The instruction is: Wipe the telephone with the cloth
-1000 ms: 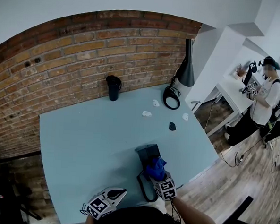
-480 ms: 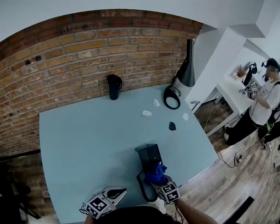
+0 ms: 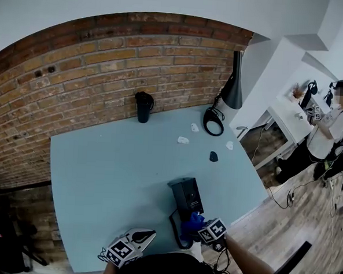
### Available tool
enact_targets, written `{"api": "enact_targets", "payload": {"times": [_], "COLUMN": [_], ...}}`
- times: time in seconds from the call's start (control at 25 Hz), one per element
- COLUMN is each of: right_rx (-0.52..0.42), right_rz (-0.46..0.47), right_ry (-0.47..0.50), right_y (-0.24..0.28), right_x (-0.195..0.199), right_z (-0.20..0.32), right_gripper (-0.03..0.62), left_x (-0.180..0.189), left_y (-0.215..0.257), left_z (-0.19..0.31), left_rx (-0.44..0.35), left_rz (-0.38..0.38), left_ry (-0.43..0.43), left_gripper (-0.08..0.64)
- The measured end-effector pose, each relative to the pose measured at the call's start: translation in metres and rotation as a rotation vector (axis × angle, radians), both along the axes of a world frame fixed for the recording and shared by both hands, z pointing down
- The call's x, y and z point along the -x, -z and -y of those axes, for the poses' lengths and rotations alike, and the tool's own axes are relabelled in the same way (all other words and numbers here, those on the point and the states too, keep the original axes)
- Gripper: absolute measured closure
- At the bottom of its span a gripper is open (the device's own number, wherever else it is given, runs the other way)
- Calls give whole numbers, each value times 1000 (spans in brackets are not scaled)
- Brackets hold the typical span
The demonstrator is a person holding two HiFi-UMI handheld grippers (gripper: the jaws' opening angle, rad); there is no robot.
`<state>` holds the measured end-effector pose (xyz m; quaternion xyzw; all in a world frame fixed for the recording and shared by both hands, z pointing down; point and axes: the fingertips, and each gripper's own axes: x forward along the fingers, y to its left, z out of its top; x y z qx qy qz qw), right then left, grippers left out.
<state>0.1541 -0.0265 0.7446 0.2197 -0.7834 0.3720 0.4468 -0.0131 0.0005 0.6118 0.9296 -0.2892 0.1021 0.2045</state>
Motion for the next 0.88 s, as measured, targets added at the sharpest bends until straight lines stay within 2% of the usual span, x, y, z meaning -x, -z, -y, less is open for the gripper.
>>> {"api": "enact_targets", "payload": {"times": [0.08, 0.16, 0.28, 0.36, 0.48, 0.56, 0.6, 0.64, 0.72, 0.8, 0.88], "right_rx": [30, 31, -54, -208, -559, -798, -883, -925, -885, -821, -835], "right_rz": [-19, 1, 58, 96, 133, 112, 91, 72, 68, 109, 153], "right_ry": [45, 40, 13, -12, -92, -125, -122, -109, -83, -100, -147], "right_y": [11, 29, 66, 97, 145, 167, 169, 164, 135, 106, 100], "right_x": [-2, 4, 23, 38, 56, 61, 63, 65, 70, 72, 68], "right_z": [9, 31, 86, 134, 206, 237, 245, 247, 240, 227, 218], "right_gripper": [367, 367, 367, 367, 365, 365, 365, 365, 365, 365, 360], "left_x": [0, 0, 1, 2, 3, 5, 5, 7, 10, 13, 12], "left_y": [0, 1, 0, 1, 2, 1, 1, 0, 1, 0, -1], "left_z": [0, 1, 1, 1, 1, 1, 0, 0, 2, 2, 2], "left_rx": [1, 2, 1, 1, -3, -4, -2, -1, 0, 5, 12], "left_rz": [-1, 0, 5, 8, 10, 12, 13, 14, 14, 12, 8], "left_ry": [3, 6, 8, 10, 18, 26, 31, 36, 47, 56, 55], "left_gripper": [560, 560, 560, 560, 560, 560, 560, 560, 560, 560, 560]}}
